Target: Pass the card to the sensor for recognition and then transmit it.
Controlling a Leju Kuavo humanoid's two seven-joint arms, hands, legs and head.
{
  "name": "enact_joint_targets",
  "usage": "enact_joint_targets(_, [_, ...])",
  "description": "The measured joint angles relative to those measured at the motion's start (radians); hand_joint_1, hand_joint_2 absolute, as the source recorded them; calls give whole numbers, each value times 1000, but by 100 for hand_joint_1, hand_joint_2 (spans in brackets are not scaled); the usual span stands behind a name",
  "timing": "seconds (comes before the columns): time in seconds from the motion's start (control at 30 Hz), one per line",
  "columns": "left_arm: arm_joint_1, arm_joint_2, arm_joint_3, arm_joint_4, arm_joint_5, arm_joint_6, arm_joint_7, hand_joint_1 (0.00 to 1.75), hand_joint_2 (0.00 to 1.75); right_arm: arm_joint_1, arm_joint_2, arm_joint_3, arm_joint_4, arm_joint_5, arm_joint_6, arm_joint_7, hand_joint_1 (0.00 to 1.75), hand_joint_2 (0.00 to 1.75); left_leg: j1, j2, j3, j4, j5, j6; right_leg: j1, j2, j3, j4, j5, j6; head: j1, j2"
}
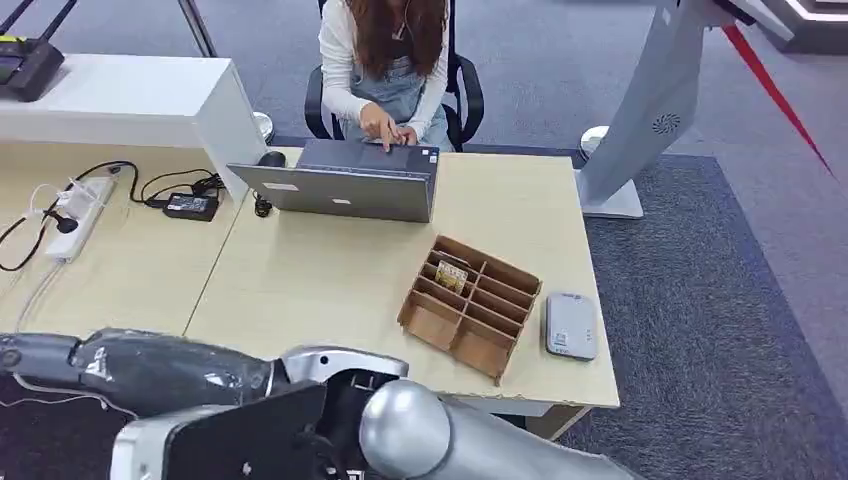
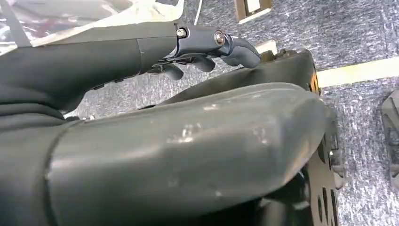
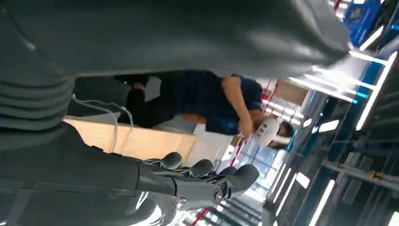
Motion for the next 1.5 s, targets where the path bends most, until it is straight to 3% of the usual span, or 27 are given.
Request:
enact_joint_targets(0.37, [-3,3,-2,0,6,-6,-20,0,0,-57,0,96,0,-54,57,-58,0,0,0,0,0,0,0,0,0,0,0,0,0,0,0,0])
enact_joint_targets(0.6, [-1,-32,-2,2,-2,9,33,0,0,-95,0,112,1,19,-17,-135,0,0,0,0,1,0,0,0,0,0,1,0,0,0,0,0])
enact_joint_targets(0.97, [-3,-35,-1,9,10,12,32,0,0,-104,0,103,0,49,-22,-129,0,0,0,0,1,0,0,0,0,0,1,0,0,0,0,0])
enact_joint_targets(1.1, [-3,-35,-1,9,12,16,32,0,0,-104,0,108,3,-24,1,-122,0,0,0,0,1,0,0,0,0,0,1,0,0,0,0,0])
enact_joint_targets(1.2, [-3,-35,-1,10,13,16,33,0,0,-109,0,113,6,25,-52,-126,0,0,0,0,1,0,0,0,0,0,1,0,0,0,0,0])
enact_joint_targets(1.33, [-3,-35,0,10,20,16,39,0,0,-106,-2,97,31,221,-148,11,0,0,0,0,1,0,0,0,0,0,0,0,0,0,0,0])
enact_joint_targets(1.4, [-2,-35,0,10,28,16,49,0,0,-71,-10,92,78,410,-281,54,0,0,1,0,1,0,0,0,0,0,0,-1,0,0,0,0])
enact_joint_targets(1.5, [-1,-35,2,10,35,16,73,0,0,-25,-65,25,139,685,-534,88,0,0,0,0,1,0,0,0,0,0,1,-1,0,0,0,0])
